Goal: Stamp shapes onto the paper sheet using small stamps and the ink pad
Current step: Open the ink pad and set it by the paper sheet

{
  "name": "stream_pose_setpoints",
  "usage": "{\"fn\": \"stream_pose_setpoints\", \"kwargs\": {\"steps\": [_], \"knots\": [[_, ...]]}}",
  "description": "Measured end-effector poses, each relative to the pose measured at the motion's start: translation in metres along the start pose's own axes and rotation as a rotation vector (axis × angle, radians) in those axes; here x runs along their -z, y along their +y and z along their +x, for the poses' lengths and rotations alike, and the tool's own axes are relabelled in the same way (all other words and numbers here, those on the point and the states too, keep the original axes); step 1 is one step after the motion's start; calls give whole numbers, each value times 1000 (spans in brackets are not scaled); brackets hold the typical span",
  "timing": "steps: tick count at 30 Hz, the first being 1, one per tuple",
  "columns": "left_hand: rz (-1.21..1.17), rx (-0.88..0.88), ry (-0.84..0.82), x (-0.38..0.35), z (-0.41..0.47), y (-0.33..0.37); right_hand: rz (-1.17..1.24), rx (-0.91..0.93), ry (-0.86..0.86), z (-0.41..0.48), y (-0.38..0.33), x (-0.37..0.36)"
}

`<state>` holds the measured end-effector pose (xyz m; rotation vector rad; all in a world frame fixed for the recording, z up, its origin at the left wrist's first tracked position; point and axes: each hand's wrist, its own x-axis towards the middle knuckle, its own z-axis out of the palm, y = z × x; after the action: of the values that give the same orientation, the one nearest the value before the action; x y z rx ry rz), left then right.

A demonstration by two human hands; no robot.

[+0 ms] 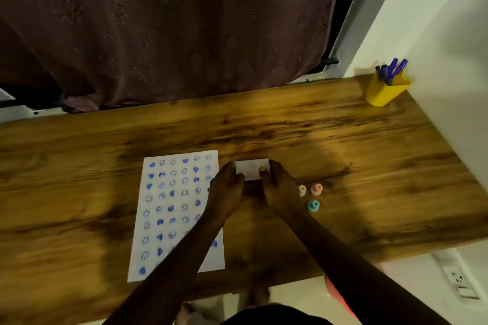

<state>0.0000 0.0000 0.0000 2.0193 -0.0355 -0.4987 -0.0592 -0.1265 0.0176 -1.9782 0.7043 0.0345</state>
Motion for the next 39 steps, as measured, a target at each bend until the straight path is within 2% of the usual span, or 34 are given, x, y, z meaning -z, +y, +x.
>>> {"fn": "stream_pose_setpoints", "kwargs": {"steps": [6, 10, 18, 22, 26, 31, 39], "knots": [[-81, 86, -18, 4, -4, 5, 32, -30, 24, -4, -8, 1], [-135, 95, 39, 23, -11, 8, 45, 25, 38, -12, -21, -2], [-208, 20, 216, 112, -37, 8, 85, 195, -6, -38, -81, -42], [-224, -5, 227, 167, -61, -1, 66, 264, -51, -54, -111, -74], [-233, -53, 306, 216, -94, -18, 53, 326, -114, -75, -131, -116], [-324, 3, 357, 268, -123, -57, 28, 359, -219, -103, -144, -172], [-193, 30, 409, 323, -148, -139, -68, 365, -328, -147, -144, -256]]}}
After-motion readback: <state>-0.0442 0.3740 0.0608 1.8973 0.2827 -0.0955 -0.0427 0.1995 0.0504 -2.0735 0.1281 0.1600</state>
